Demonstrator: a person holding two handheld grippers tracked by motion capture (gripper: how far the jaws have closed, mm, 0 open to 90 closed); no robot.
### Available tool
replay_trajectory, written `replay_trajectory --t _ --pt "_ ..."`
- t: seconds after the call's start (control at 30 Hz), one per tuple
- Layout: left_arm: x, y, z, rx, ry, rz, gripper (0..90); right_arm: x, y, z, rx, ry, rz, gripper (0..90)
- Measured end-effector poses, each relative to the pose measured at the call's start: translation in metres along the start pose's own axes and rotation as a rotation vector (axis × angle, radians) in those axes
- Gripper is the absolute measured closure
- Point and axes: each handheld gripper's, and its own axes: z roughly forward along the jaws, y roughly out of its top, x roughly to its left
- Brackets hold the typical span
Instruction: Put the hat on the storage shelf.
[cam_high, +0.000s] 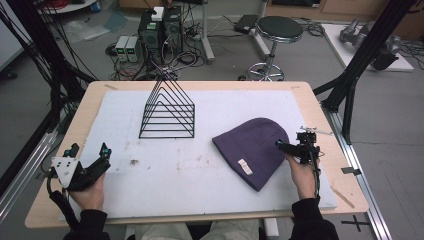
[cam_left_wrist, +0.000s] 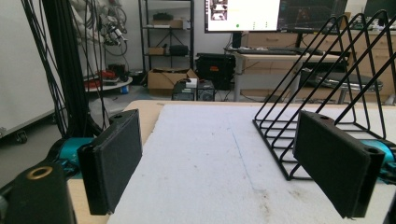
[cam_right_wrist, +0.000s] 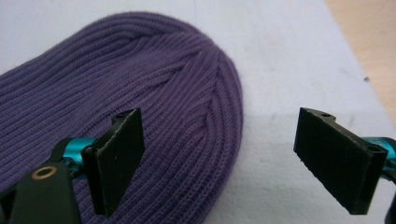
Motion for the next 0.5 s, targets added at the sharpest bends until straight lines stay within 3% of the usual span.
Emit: replay_trajectory --t 0.27,0.5 --pt "-0.001 0.000 0.001 -0.002 -0.006 -0.004 16.1 0.002 0.002 0.011 0.077 0.012 0.017 15.9" --pt "-0.001 0.000 0.001 -0.001 -0.007 -0.003 16.3 0.003 0.002 0.017 0.100 0.006 0.022 16.4"
